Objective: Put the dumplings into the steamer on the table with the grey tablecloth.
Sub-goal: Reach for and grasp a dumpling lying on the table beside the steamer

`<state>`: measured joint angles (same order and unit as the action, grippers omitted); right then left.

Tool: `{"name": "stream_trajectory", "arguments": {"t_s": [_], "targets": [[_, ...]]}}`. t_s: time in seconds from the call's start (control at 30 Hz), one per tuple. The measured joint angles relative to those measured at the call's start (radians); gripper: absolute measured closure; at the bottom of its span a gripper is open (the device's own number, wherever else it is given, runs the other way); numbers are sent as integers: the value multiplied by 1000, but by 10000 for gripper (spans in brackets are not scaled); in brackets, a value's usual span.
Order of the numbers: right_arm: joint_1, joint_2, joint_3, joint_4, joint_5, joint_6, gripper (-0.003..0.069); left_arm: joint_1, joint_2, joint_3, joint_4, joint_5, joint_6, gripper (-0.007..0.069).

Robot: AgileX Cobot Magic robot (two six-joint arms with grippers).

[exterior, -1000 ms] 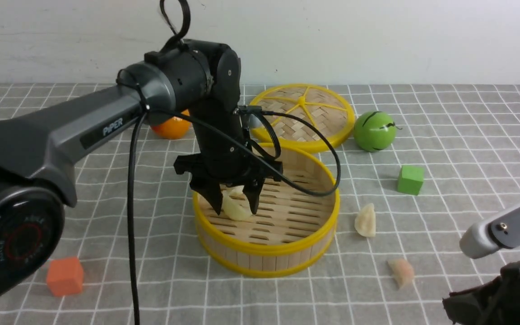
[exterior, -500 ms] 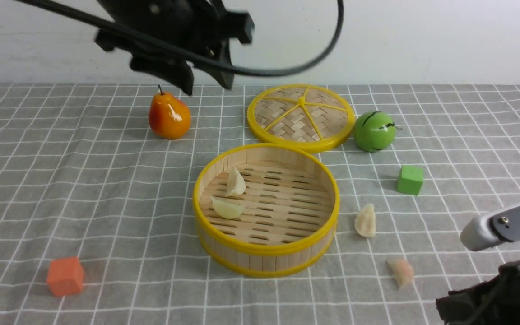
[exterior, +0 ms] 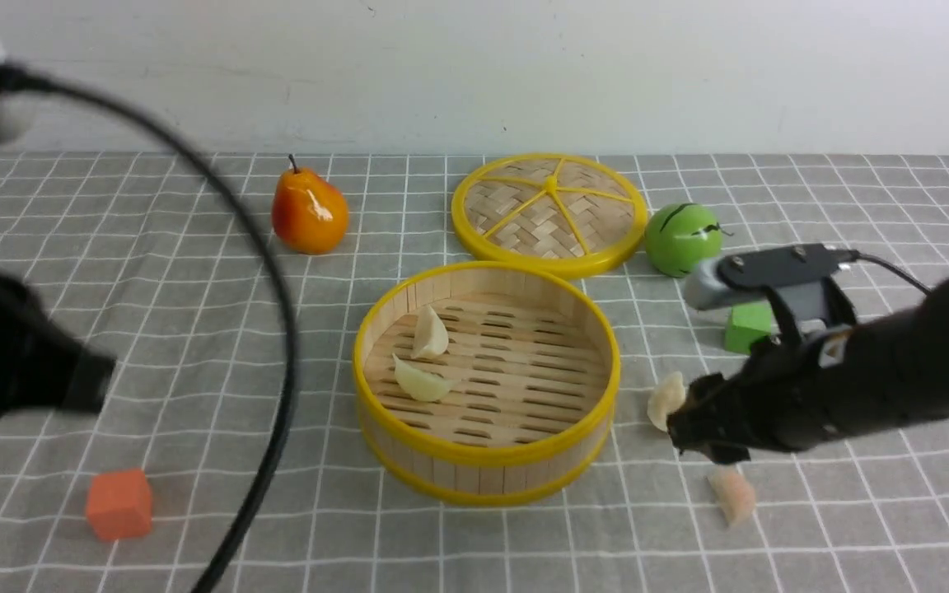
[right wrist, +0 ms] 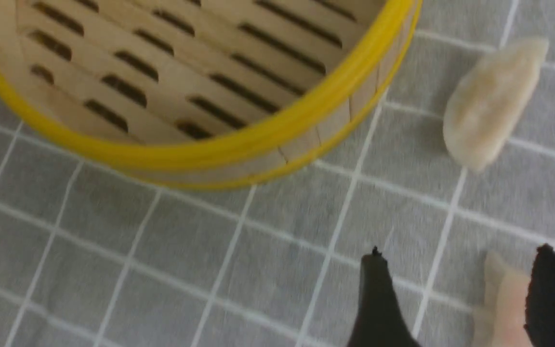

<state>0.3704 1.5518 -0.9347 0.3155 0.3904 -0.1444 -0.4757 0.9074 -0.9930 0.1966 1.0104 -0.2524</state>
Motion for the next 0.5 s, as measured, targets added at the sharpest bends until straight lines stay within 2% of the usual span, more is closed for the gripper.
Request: {"name": "stream_trajectory", "arguments": {"t_s": [0.17, 0.3, 0.37, 0.5], "targets": [[-12, 127, -116, -61, -16, 20, 251, 0, -183, 244, 48, -68, -30, 638], [-69, 211, -186, -69, -13, 84, 251, 0, -307, 403, 53, -117, -34, 638], [-101, 262, -219, -54, -14, 124, 251, 0, -382, 504, 54, -233, -34, 638], [-100, 311, -243, -22, -15, 128, 254, 0, -457, 578, 60, -382, -34, 638]]}}
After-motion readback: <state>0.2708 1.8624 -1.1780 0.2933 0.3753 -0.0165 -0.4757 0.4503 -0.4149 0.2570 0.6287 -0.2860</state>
